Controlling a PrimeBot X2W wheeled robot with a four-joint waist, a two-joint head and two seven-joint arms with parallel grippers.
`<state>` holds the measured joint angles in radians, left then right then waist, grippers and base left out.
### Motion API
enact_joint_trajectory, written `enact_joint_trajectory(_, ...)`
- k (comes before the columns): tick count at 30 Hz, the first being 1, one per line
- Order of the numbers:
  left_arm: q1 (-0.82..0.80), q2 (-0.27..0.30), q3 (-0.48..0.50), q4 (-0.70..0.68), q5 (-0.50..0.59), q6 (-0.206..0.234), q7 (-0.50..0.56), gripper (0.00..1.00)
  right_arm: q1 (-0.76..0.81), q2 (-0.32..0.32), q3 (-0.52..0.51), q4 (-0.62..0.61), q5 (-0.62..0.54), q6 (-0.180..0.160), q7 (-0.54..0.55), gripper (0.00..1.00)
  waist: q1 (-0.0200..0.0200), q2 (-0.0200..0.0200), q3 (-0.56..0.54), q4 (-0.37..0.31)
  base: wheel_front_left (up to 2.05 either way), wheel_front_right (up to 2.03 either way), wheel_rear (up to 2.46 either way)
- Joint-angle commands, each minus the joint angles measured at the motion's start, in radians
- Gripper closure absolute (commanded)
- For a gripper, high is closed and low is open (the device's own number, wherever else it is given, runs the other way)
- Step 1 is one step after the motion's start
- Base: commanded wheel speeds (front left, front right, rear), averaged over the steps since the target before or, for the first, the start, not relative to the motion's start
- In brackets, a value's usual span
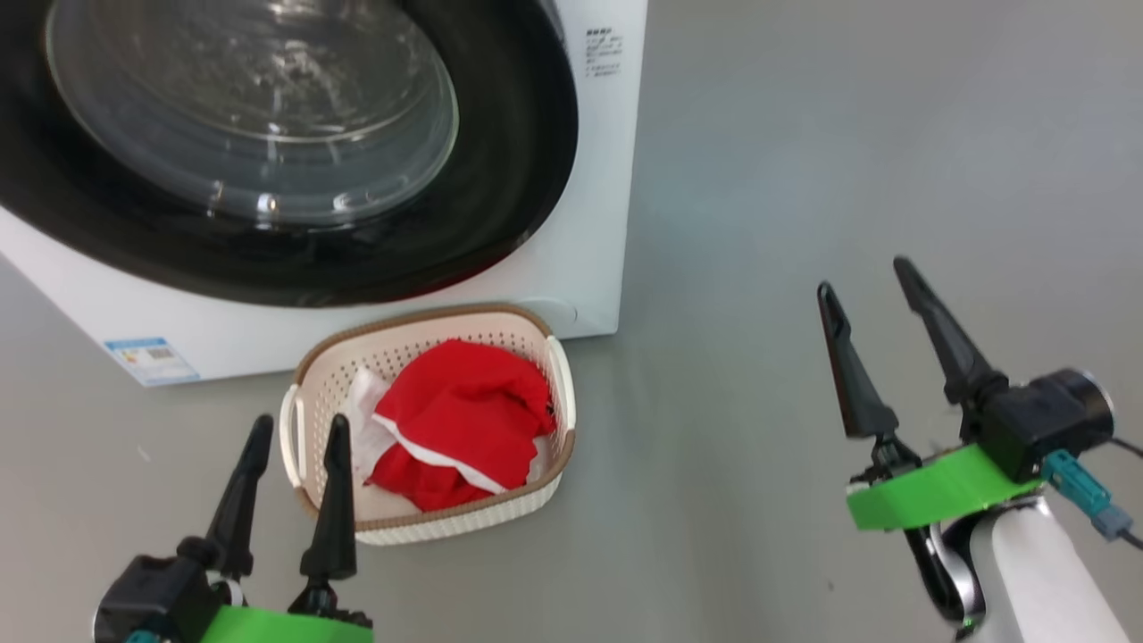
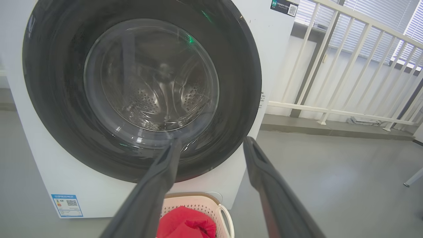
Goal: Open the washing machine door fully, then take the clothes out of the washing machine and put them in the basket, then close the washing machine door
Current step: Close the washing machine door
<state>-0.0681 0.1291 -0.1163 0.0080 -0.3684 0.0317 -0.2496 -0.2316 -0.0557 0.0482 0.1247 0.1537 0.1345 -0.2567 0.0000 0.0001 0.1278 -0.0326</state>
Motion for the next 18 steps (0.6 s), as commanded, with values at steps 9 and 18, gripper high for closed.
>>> enact_joint_trajectory(9,0.075,0.001,0.077,-0.043,0.046,-0.003,-0.012,0.0,0.099,0.005,0.031,-0.059,0.024,-0.004,-0.005,0.0,0.0,-0.0001,-0.111,-0.049,0.0,0.0,0.0)
enact_joint_trajectory(18,0.127,0.004,0.081,-0.027,0.05,-0.021,-0.012,0.0,0.153,0.005,0.016,-0.078,0.003,-0.004,-0.005,0.0,0.0,-0.0001,-0.14,-0.054,0.0,0.0,0.0)
